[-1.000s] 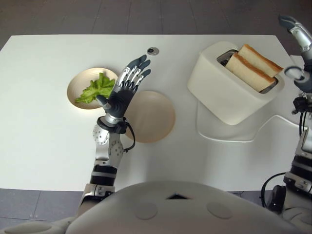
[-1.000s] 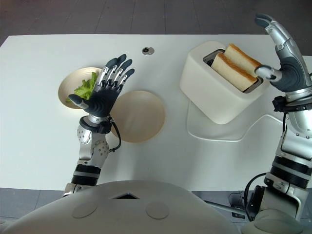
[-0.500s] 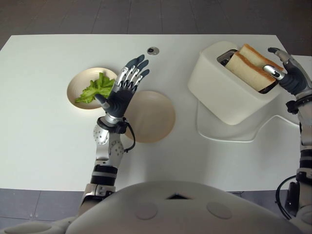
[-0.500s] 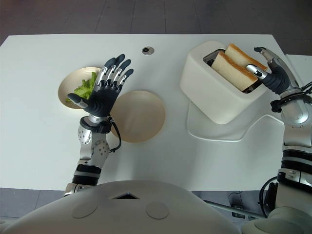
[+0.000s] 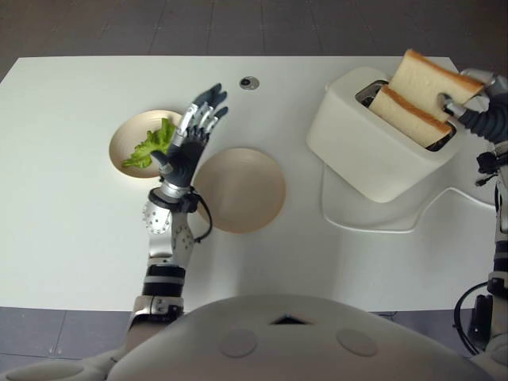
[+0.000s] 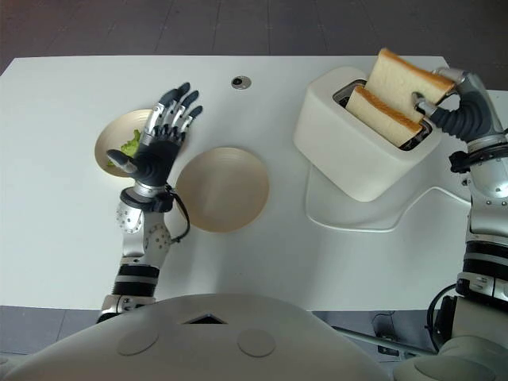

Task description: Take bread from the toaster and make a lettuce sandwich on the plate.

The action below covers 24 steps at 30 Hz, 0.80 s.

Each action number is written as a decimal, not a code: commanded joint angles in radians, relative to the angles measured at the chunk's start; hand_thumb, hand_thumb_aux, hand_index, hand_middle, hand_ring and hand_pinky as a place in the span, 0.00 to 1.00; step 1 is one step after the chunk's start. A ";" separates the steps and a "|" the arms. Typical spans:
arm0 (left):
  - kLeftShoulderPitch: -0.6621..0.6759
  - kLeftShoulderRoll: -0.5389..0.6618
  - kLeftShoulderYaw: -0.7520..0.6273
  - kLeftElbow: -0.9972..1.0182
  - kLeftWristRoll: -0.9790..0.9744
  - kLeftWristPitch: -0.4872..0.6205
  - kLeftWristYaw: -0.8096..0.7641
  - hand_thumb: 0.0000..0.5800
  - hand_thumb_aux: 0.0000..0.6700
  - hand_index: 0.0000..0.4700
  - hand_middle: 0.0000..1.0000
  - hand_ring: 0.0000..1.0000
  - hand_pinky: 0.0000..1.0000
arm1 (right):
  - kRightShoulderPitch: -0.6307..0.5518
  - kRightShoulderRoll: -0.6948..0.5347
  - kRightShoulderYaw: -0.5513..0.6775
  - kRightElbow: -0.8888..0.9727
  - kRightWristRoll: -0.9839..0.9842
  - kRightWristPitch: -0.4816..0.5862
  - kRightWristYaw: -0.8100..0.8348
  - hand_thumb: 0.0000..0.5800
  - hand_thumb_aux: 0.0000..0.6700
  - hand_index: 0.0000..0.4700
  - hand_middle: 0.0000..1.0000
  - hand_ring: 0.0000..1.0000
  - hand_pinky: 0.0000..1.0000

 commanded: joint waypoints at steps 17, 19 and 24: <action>0.013 0.647 0.067 0.199 1.010 0.261 0.590 0.00 0.00 0.00 0.00 0.00 0.00 | 0.041 0.307 0.286 -0.514 0.646 0.058 0.231 1.00 1.00 1.00 1.00 1.00 1.00; 0.015 0.659 0.031 0.216 1.021 0.287 0.568 0.00 0.00 0.00 0.00 0.00 0.00 | 0.067 0.350 0.384 -0.469 0.570 0.080 0.266 1.00 1.00 1.00 1.00 1.00 1.00; 0.006 0.677 -0.020 0.238 1.038 0.358 0.577 0.00 0.00 0.00 0.00 0.00 0.00 | 0.089 0.459 0.590 -0.317 0.336 0.071 0.292 1.00 1.00 1.00 1.00 1.00 1.00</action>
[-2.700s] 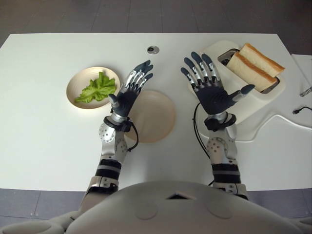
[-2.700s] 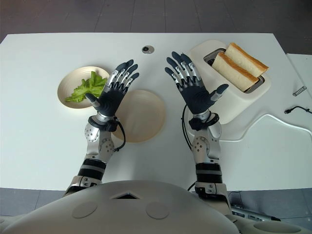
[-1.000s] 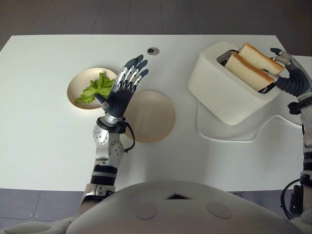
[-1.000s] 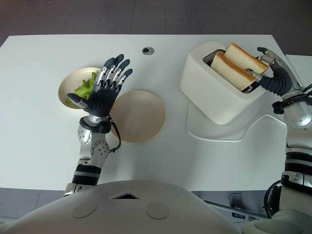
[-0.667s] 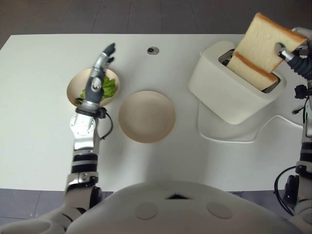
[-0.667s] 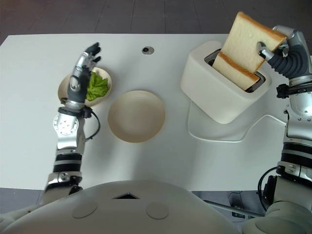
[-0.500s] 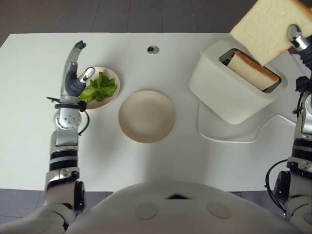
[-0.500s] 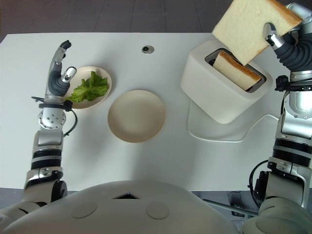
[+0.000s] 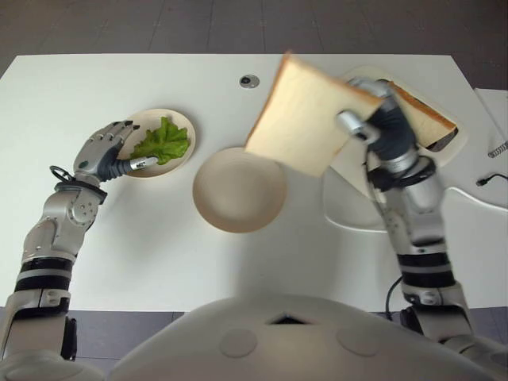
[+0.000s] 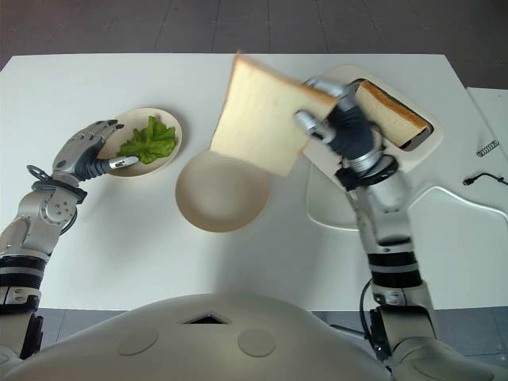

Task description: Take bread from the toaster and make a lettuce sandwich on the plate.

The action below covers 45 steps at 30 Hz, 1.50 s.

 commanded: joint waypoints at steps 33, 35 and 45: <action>-0.126 0.031 -0.297 0.245 -0.026 -0.052 0.068 1.00 1.00 1.00 0.00 0.00 0.00 | 0.021 0.073 0.178 0.315 -0.383 -0.135 0.003 0.00 0.00 0.00 0.00 0.00 0.00; -0.127 0.031 -0.303 0.248 -0.033 -0.069 0.071 1.00 1.00 1.00 0.00 0.00 0.00 | 0.023 0.072 0.177 0.313 -0.389 -0.132 0.002 0.00 0.00 0.00 0.00 0.00 0.00; -0.058 0.087 -0.325 0.136 -0.070 -0.190 0.025 0.72 0.47 0.47 0.00 0.00 0.00 | 0.027 0.053 0.164 0.282 -0.382 -0.129 0.010 0.00 0.00 0.00 0.00 0.00 0.00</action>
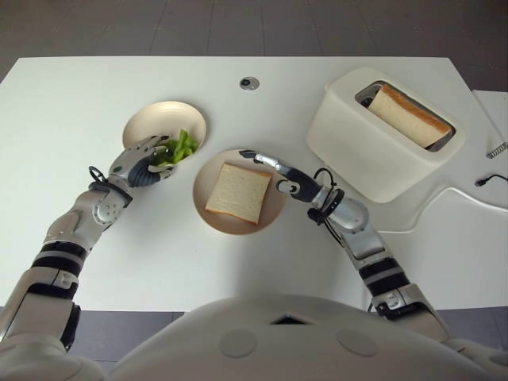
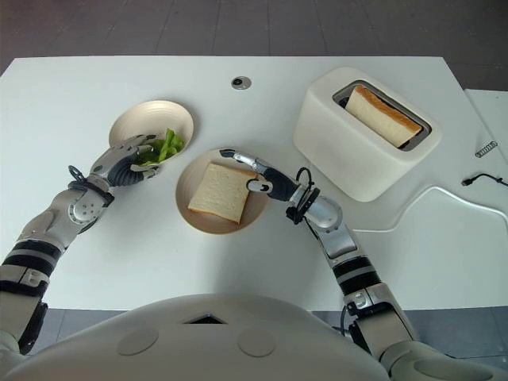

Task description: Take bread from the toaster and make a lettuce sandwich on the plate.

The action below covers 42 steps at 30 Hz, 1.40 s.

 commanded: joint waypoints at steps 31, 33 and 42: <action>0.003 -0.028 0.138 -0.025 -0.187 -0.156 -0.058 0.00 0.00 0.00 0.00 0.00 0.00 | 0.013 0.001 -0.006 -0.026 0.025 -0.025 0.008 0.00 0.00 0.00 0.00 0.00 0.00; -0.014 -0.039 0.135 -0.009 -0.172 -0.133 -0.052 0.11 0.05 0.05 0.00 0.00 0.00 | 0.014 0.000 -0.004 -0.025 0.025 -0.026 0.008 0.00 0.00 0.00 0.00 0.00 0.00; -0.059 -0.088 0.011 0.088 -0.089 -0.097 -0.122 0.86 0.63 0.63 0.00 0.00 0.00 | 0.018 0.000 0.001 -0.022 0.016 -0.031 0.003 0.00 0.00 0.00 0.00 0.00 0.00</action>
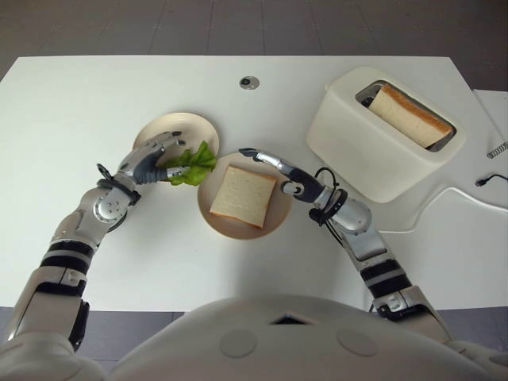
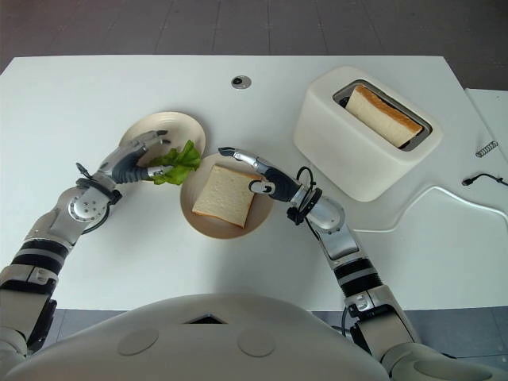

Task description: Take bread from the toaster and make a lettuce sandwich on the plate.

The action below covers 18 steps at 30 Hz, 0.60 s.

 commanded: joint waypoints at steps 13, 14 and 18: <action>-0.065 -0.029 -0.048 0.106 -0.015 -0.017 0.009 1.00 1.00 1.00 0.00 0.00 0.00 | -0.003 0.004 0.000 0.015 -0.013 -0.001 -0.008 0.00 0.00 0.00 0.00 0.00 0.00; -0.065 -0.029 -0.040 0.096 -0.030 -0.025 0.008 1.00 1.00 1.00 0.00 0.00 0.00 | -0.004 0.005 0.000 0.016 -0.012 -0.001 -0.008 0.00 0.00 0.00 0.00 0.00 0.00; -0.054 -0.034 0.006 0.041 -0.108 -0.064 -0.003 1.00 1.00 1.00 0.00 0.00 0.00 | -0.005 0.006 -0.003 0.020 -0.011 -0.001 -0.009 0.00 0.00 0.00 0.00 0.00 0.00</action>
